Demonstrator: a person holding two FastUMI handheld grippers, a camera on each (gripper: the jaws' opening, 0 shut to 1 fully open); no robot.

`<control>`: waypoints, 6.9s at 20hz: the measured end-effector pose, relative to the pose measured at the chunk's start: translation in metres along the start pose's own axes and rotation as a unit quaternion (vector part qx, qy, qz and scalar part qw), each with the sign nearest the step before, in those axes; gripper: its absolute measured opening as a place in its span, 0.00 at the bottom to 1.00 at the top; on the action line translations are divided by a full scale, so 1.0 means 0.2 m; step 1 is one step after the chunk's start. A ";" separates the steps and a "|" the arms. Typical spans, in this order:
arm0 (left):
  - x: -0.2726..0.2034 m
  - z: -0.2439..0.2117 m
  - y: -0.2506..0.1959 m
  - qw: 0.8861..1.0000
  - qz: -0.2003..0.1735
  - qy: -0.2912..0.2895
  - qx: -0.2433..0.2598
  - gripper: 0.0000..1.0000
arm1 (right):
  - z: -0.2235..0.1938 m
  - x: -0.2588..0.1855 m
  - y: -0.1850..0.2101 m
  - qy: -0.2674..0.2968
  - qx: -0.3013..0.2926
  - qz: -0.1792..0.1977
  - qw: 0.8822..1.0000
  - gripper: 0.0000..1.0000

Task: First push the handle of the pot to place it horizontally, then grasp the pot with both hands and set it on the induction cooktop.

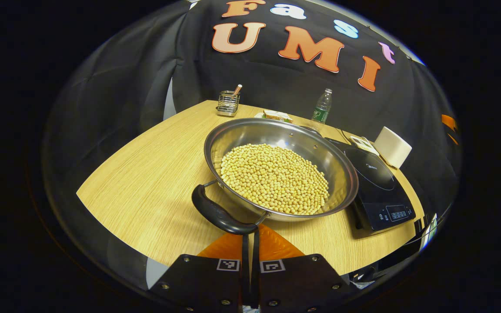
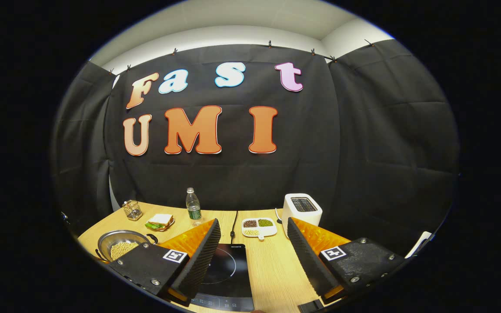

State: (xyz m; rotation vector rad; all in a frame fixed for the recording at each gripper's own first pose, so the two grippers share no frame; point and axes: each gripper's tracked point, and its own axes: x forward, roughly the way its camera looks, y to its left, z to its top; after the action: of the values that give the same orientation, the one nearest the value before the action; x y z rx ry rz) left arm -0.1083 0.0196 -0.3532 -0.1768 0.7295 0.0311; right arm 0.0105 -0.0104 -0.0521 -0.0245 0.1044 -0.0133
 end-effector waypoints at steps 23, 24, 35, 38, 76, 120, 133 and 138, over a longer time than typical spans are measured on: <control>0.15 0.18 0.37 0.999 0.030 -0.001 0.014 0.02 | 0.11 -0.02 0.00 -0.021 0.002 -0.024 0.999 0.96; 0.17 0.19 0.39 1.000 0.028 -0.002 0.012 0.02 | 0.11 -0.02 0.00 -0.020 0.002 -0.026 0.999 0.96; 0.26 0.28 0.51 1.000 0.020 -0.007 0.022 0.02 | 0.10 -0.02 0.01 -0.017 0.006 -0.039 0.999 0.96; 0.29 0.31 0.54 1.000 0.017 -0.010 0.023 0.02 | 0.08 -0.02 0.03 -0.013 0.003 -0.042 0.999 0.96; 0.67 0.61 0.74 0.998 -0.019 -0.038 0.037 0.02 | -0.05 0.04 0.27 0.010 -0.011 -0.066 0.998 0.96; 0.79 0.81 0.64 0.994 -0.068 -0.070 0.056 0.69 | -1.36 0.50 1.79 0.260 0.024 0.046 0.964 0.90; 0.71 0.71 0.64 0.998 -0.046 -0.039 -0.032 0.43 | -1.27 0.46 1.81 0.252 0.045 0.070 0.964 0.52; 0.62 0.79 0.58 0.997 -0.037 -0.064 -0.026 0.43 | -1.19 0.44 1.76 0.243 0.060 0.077 0.965 0.49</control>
State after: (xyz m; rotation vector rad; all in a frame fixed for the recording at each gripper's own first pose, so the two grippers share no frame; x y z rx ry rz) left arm 0.0777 0.1569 -0.3383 -0.2495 0.5945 -0.0091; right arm 0.0765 0.3346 -0.3073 0.1090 0.5969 0.1299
